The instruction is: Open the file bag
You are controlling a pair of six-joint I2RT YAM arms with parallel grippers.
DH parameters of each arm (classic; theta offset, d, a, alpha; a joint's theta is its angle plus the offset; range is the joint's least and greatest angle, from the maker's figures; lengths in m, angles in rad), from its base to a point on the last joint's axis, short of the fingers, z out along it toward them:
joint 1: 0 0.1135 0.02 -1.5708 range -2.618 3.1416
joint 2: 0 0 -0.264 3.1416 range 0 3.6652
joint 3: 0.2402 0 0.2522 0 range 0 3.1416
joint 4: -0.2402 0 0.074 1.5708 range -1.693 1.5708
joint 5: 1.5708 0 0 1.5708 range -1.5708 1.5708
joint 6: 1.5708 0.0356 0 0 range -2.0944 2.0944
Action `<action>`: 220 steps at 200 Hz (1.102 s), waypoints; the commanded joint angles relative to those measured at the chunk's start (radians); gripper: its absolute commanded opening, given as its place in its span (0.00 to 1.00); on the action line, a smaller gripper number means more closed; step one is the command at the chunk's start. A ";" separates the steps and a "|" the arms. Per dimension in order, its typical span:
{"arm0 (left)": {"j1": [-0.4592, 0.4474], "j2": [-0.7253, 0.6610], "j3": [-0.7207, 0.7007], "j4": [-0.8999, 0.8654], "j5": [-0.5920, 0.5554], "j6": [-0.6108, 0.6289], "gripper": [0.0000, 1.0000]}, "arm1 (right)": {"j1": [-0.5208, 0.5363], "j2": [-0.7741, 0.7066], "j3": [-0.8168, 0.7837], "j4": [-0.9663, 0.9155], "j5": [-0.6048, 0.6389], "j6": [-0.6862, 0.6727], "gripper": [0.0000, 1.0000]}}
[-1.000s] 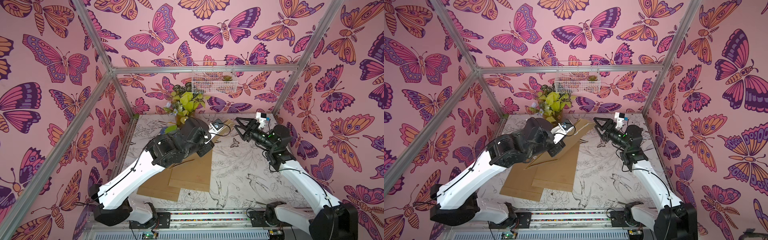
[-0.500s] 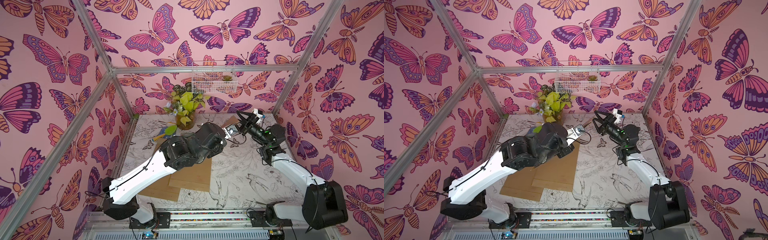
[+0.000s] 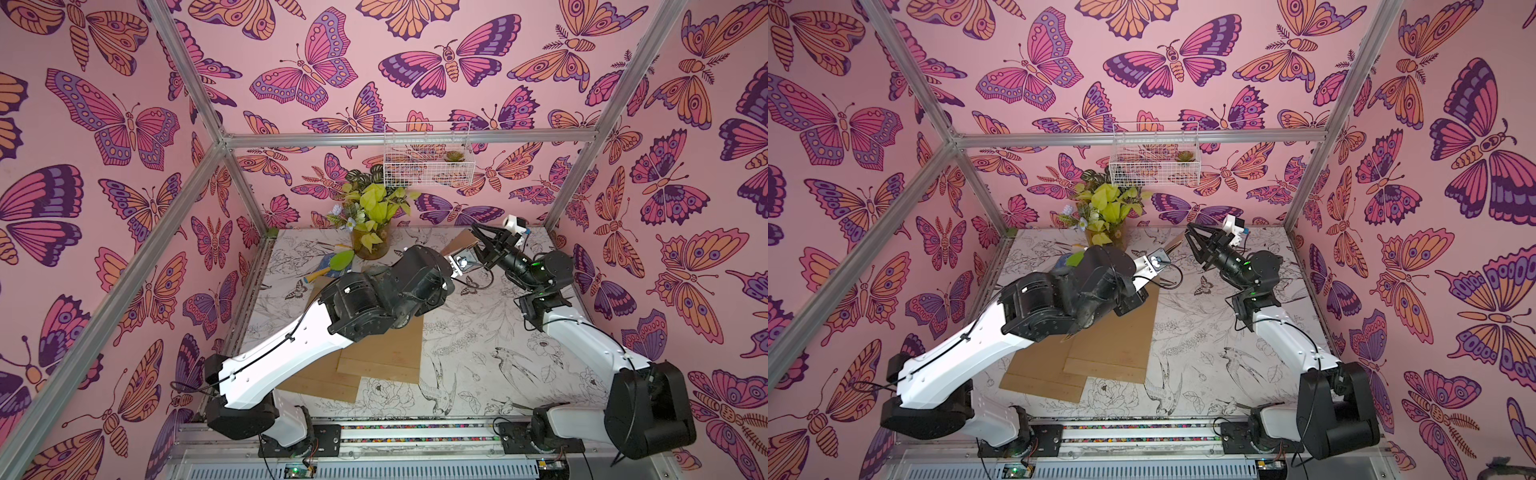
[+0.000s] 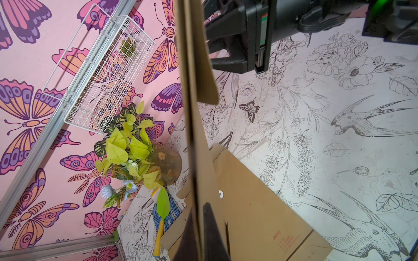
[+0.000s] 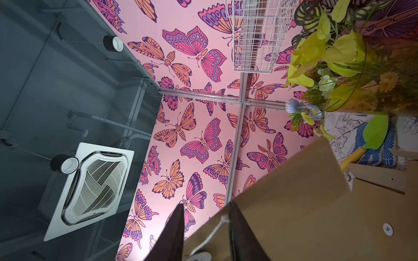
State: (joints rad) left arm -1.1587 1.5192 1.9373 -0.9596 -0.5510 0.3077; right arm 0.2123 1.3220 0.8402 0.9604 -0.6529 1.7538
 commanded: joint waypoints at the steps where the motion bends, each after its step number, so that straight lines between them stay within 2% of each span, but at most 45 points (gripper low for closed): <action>1: -0.006 0.001 0.019 -0.018 -0.012 0.014 0.02 | 0.007 -0.020 0.011 0.013 -0.024 -0.016 0.29; 91: -0.007 -0.005 0.007 -0.017 -0.010 0.010 0.02 | 0.006 -0.043 0.018 -0.083 -0.055 -0.105 0.00; 124: 0.007 -0.002 0.000 -0.013 -0.017 -0.049 0.01 | 0.006 -0.080 0.024 -0.152 -0.068 -0.205 0.00; 163: 0.041 -0.016 -0.025 0.026 0.072 -0.148 0.01 | 0.006 -0.165 0.078 -0.353 -0.073 -0.416 0.00; 220: 0.077 -0.085 -0.149 0.173 0.166 -0.259 0.01 | 0.007 -0.272 0.182 -0.660 -0.051 -0.719 0.00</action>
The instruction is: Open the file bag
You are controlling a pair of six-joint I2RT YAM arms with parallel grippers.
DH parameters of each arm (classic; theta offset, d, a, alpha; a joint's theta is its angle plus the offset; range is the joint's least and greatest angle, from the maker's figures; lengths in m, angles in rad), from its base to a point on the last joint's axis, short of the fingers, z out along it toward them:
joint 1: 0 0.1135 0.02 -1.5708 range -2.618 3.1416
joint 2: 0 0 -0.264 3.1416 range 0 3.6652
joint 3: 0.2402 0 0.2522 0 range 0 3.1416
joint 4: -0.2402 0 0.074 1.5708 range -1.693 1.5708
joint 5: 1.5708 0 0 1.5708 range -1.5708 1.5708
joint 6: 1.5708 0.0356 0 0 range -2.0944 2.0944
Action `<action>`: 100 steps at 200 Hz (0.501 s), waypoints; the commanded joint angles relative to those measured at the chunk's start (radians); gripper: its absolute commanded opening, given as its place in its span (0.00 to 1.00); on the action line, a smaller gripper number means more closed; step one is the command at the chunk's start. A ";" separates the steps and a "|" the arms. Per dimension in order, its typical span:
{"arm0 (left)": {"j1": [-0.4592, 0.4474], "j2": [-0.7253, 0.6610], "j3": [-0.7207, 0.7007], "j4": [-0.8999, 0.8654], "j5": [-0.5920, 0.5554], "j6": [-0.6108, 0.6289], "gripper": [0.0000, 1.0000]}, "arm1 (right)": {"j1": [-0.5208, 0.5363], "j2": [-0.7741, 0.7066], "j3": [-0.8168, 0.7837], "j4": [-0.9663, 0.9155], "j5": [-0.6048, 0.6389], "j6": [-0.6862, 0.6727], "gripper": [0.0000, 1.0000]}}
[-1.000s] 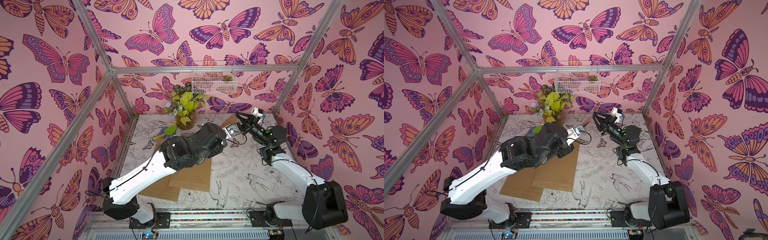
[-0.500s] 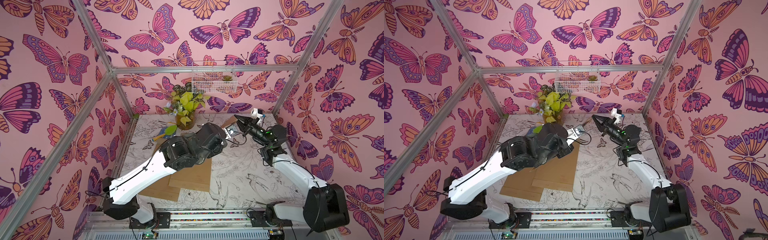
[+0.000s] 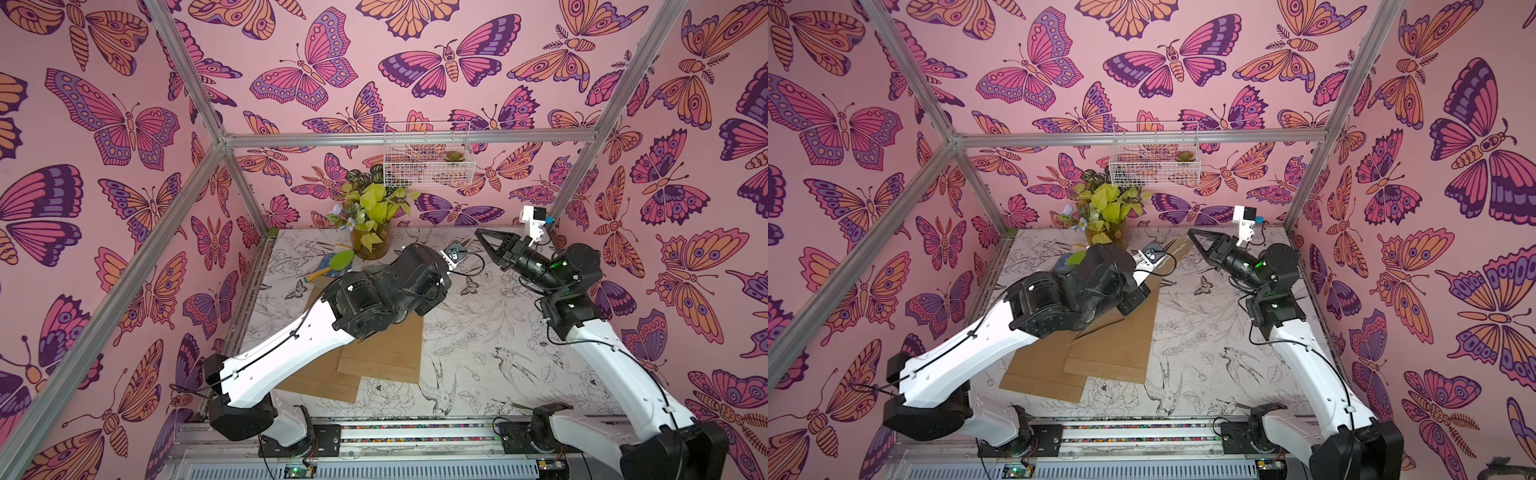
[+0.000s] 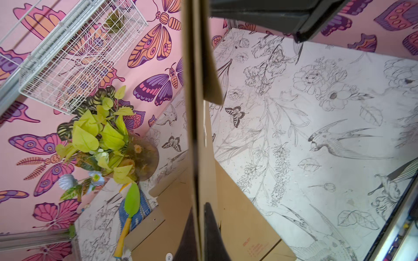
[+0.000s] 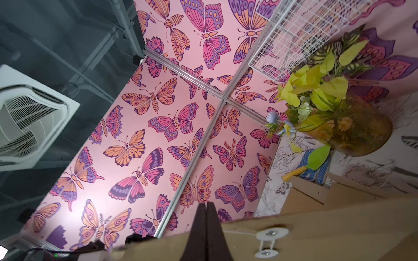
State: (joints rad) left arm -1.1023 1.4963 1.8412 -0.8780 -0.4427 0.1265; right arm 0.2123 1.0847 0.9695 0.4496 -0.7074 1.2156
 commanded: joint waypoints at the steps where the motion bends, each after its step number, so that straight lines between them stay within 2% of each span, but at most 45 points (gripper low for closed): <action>1: 0.021 -0.064 -0.056 0.093 0.059 -0.080 0.01 | 0.006 -0.036 0.055 -0.155 0.002 -0.186 0.00; 27: 0.043 -0.110 -0.128 0.180 0.112 -0.143 0.01 | 0.006 -0.042 0.093 -0.233 -0.017 -0.262 0.00; 73: 0.080 -0.181 -0.283 0.357 0.218 -0.249 0.01 | 0.006 -0.027 0.134 -0.232 -0.080 -0.299 0.00; 100: 0.103 -0.193 -0.327 0.406 0.267 -0.289 0.01 | 0.006 -0.013 0.160 -0.232 -0.123 -0.320 0.00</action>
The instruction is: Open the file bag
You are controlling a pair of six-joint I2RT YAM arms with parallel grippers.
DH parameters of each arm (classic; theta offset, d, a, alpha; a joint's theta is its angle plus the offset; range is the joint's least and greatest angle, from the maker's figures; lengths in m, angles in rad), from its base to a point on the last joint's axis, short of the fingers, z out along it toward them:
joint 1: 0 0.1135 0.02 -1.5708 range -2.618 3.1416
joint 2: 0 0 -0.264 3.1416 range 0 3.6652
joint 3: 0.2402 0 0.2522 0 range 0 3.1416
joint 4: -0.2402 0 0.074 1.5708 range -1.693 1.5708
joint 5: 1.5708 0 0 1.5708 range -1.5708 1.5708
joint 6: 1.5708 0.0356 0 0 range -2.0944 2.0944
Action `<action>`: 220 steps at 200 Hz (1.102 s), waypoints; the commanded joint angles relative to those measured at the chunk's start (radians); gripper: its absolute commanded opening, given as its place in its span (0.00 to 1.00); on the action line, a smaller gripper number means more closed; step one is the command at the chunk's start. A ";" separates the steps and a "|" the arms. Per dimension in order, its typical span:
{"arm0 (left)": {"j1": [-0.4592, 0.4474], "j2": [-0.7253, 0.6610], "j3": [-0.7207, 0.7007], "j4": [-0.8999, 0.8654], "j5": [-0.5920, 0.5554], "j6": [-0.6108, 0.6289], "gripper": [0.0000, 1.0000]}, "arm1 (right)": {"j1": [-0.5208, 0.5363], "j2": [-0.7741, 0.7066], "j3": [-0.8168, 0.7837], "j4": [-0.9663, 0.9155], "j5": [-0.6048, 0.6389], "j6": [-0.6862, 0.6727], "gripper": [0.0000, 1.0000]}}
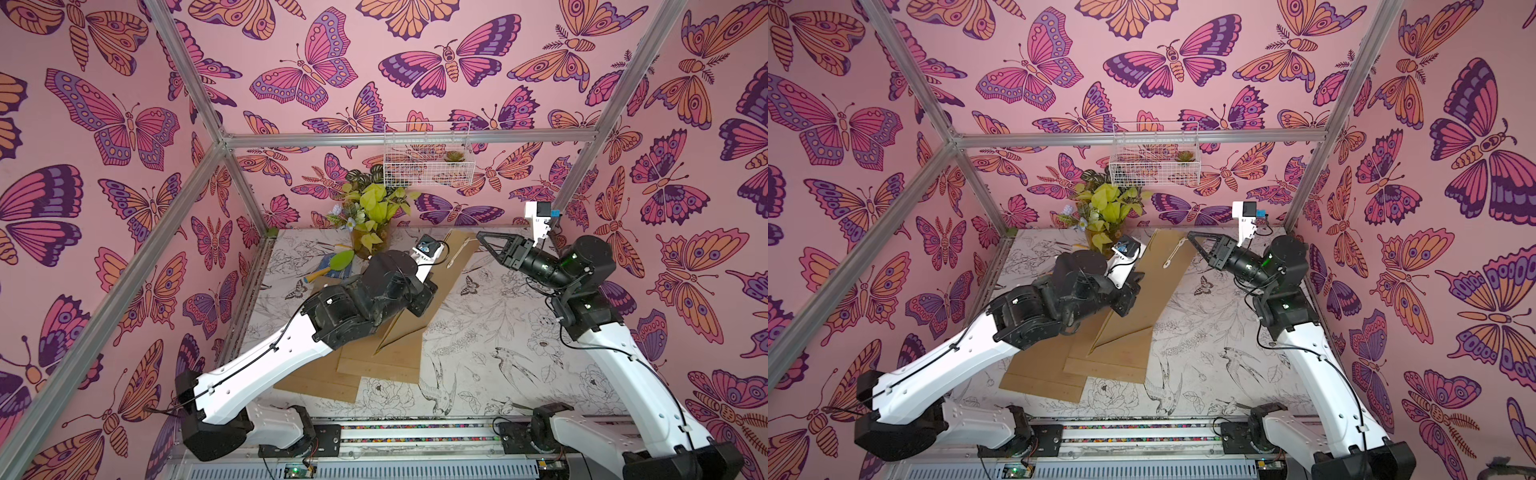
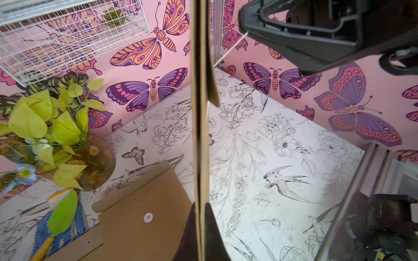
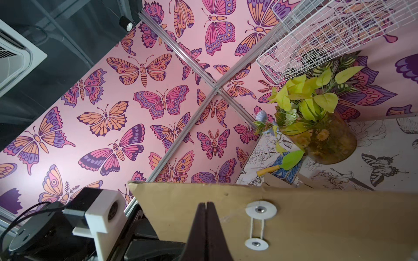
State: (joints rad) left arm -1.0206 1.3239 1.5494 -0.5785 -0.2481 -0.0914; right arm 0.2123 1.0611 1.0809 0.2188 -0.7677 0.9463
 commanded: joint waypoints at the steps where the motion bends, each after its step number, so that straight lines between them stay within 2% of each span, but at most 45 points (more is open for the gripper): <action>1: 0.022 -0.020 -0.037 0.108 0.074 -0.072 0.01 | 0.006 0.011 0.050 0.000 -0.064 -0.051 0.00; 83: 0.065 -0.021 -0.089 0.210 0.149 -0.156 0.01 | 0.018 0.047 0.062 -0.056 -0.162 -0.115 0.00; 149: 0.100 -0.040 -0.133 0.281 0.178 -0.198 0.01 | 0.018 0.030 0.047 -0.195 -0.121 -0.220 0.00; 155: 0.103 -0.080 -0.136 0.282 0.179 -0.201 0.01 | 0.018 0.027 0.042 -0.202 -0.116 -0.227 0.00; 220: 0.129 -0.127 -0.173 0.304 0.214 -0.215 0.01 | 0.018 0.012 0.043 -0.306 -0.048 -0.290 0.00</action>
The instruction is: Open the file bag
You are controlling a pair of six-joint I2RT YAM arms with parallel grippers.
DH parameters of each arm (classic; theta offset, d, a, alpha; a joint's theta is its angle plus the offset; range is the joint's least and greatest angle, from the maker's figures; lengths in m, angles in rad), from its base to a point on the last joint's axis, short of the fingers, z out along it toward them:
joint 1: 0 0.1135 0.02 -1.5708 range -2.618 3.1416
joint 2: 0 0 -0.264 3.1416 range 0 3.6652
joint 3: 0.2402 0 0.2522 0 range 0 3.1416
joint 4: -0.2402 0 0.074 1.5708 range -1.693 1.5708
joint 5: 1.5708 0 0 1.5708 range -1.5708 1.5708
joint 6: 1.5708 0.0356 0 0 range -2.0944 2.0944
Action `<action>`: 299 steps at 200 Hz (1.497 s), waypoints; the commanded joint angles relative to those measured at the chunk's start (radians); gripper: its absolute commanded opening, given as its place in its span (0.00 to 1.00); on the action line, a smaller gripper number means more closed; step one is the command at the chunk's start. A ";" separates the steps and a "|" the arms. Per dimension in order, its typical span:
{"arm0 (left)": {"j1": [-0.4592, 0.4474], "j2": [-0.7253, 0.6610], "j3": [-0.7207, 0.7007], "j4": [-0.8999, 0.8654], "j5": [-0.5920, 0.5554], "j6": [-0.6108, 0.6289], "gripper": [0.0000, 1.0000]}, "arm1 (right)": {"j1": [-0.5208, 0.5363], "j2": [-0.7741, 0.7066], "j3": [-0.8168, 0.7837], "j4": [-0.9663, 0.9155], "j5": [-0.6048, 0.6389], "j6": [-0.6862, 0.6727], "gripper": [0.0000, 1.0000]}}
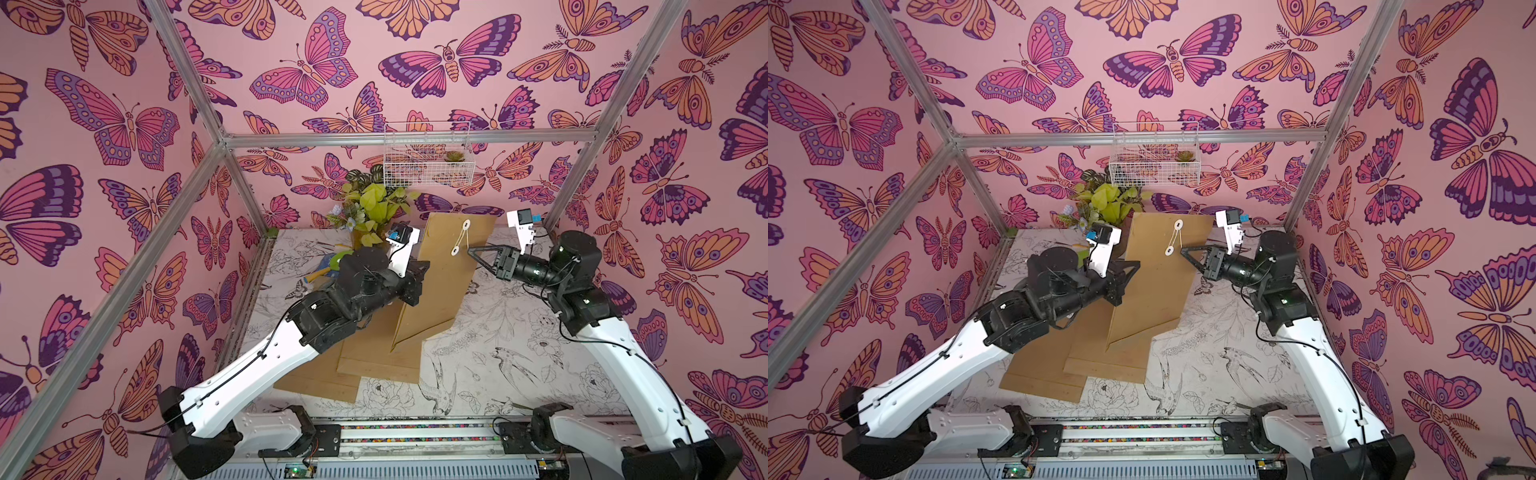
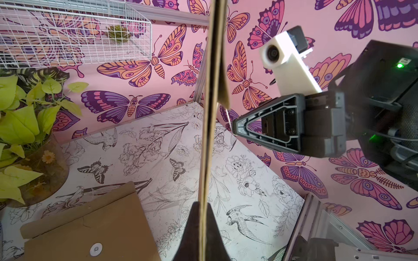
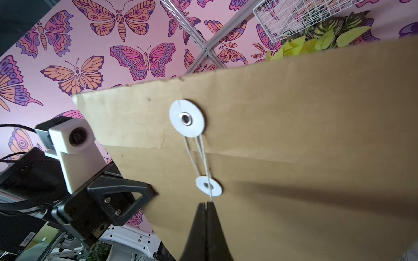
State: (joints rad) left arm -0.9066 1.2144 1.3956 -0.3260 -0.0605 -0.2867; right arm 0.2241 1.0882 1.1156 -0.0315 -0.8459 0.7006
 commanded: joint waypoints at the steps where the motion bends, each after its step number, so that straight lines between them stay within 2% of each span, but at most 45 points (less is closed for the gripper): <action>1: 0.016 -0.018 -0.019 0.052 0.027 -0.019 0.01 | 0.006 -0.015 0.009 -0.056 0.032 -0.044 0.00; 100: 0.022 -0.039 -0.048 0.054 0.049 -0.021 0.01 | -0.008 -0.027 0.005 -0.119 0.141 -0.061 0.00; 152: 0.032 -0.047 -0.052 0.026 0.075 0.009 0.01 | -0.021 -0.032 0.029 -0.157 0.150 -0.083 0.00; 196: 0.034 -0.072 -0.073 0.018 0.085 0.018 0.01 | -0.025 -0.060 0.034 -0.188 0.230 -0.116 0.00; 247: 0.035 -0.068 -0.031 -0.075 0.141 0.066 0.01 | -0.028 -0.070 0.056 -0.195 0.256 -0.121 0.00; 299: 0.035 -0.061 -0.017 -0.114 0.180 0.088 0.01 | -0.028 -0.083 0.092 -0.257 0.312 -0.186 0.00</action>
State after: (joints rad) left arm -0.8772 1.1625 1.3453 -0.4183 0.0811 -0.2260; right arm 0.2024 1.0210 1.1534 -0.2432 -0.5774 0.5686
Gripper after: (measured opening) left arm 0.043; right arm 0.039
